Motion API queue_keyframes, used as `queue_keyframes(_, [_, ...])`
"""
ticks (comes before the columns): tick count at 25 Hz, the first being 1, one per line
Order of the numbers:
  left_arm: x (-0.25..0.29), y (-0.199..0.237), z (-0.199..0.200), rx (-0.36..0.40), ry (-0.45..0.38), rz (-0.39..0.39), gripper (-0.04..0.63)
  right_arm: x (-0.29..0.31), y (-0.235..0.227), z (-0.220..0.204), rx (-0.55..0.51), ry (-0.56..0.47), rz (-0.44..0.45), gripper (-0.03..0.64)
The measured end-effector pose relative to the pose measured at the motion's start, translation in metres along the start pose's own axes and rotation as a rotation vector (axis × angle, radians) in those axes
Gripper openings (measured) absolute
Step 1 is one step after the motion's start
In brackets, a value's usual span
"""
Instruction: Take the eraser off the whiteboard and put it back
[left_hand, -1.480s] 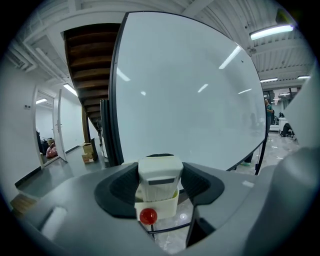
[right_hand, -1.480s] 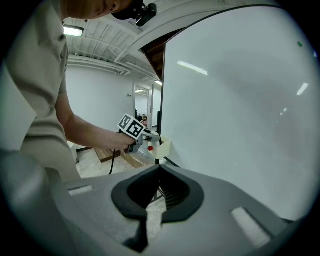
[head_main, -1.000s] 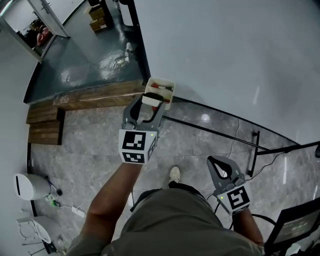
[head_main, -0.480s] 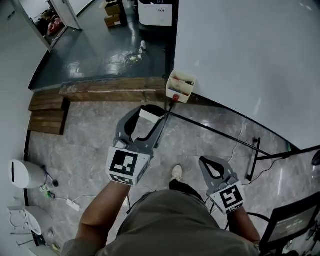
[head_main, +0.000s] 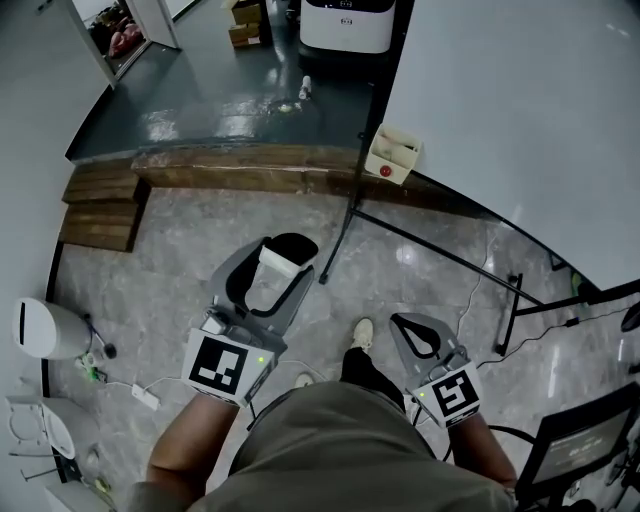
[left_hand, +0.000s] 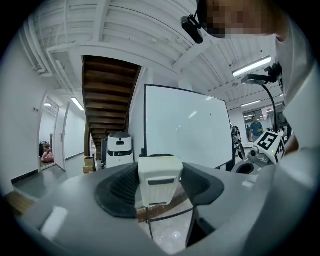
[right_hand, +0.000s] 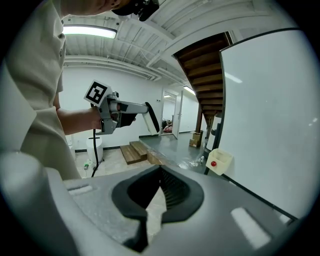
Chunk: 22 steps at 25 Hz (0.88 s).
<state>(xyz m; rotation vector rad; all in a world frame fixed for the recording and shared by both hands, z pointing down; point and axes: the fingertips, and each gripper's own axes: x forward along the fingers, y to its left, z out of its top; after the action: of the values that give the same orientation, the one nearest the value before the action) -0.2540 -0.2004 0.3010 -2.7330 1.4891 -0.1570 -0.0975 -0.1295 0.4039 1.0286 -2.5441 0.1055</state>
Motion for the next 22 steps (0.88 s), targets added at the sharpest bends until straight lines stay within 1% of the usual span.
queue_keyframes(4, [-0.054, 0.005, -0.005, -0.022, 0.022, -0.003, 0.268, -0.002, 0.044, 0.0, -0.005, 0.008, 0.004, 0.002])
queue_keyframes(8, [-0.076, 0.011, -0.014, -0.034, 0.048, 0.005, 0.267, 0.002, 0.059, 0.001, -0.002, 0.009, 0.012, 0.002])
queue_keyframes(10, [-0.087, 0.013, -0.017, -0.025, 0.045, 0.012, 0.268, 0.001, 0.067, 0.001, -0.001, 0.007, 0.011, 0.002])
queue_keyframes(13, [-0.11, 0.013, -0.02, -0.035, 0.026, 0.006, 0.267, -0.004, 0.09, -0.001, -0.007, 0.016, 0.006, 0.002])
queue_keyframes(16, [-0.117, 0.014, -0.019, -0.057, 0.013, -0.004, 0.268, -0.005, 0.099, -0.001, -0.012, 0.023, 0.002, 0.003])
queue_keyframes(22, [-0.1, 0.022, -0.014, -0.066, 0.003, -0.024, 0.267, 0.0, 0.093, 0.002, -0.001, 0.034, -0.019, 0.002])
